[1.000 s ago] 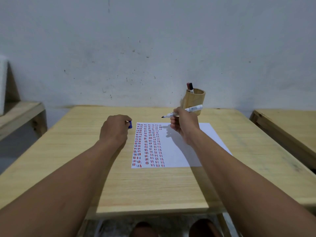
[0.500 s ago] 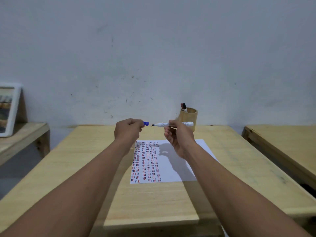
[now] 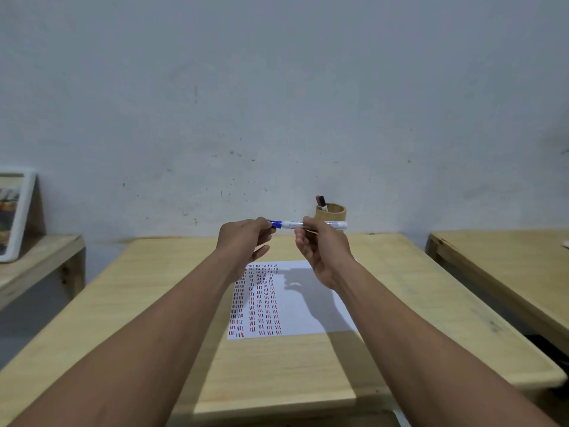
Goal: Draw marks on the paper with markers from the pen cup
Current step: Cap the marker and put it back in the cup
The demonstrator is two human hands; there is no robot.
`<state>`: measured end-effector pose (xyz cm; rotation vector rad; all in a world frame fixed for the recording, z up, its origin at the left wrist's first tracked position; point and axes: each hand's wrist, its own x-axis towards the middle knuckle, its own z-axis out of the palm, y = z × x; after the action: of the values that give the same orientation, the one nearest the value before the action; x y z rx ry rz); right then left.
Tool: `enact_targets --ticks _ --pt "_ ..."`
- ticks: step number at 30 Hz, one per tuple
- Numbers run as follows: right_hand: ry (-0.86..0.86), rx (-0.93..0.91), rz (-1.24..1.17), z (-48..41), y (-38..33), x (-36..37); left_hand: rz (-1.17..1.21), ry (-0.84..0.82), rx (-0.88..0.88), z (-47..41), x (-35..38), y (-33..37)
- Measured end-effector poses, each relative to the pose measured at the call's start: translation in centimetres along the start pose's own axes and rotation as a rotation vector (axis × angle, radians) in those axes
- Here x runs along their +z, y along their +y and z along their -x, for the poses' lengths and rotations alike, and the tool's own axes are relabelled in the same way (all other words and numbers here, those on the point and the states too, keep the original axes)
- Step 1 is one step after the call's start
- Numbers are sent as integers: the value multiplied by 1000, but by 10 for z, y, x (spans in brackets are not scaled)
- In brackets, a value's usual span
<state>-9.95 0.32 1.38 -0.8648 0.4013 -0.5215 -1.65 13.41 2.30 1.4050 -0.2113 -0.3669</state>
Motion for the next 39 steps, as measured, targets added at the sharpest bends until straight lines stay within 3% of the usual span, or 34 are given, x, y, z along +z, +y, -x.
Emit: enact_targets --ticks 9,14,24,31,39 --pt "9 51 -56 1 -4 -2 -5 -23 61 1 14 7" --pt "187 -54 -72 -2 -3 7 -110 60 173 2 26 4" --pt "97 -295 858 -11 -30 -11 -325 73 355 -2 61 26" --pt "182 -431 987 -63 -65 -34 -343 60 330 -45 90 6" --pt "218 -563 990 -130 -100 -41 -568 -1 330 -103 128 -47"
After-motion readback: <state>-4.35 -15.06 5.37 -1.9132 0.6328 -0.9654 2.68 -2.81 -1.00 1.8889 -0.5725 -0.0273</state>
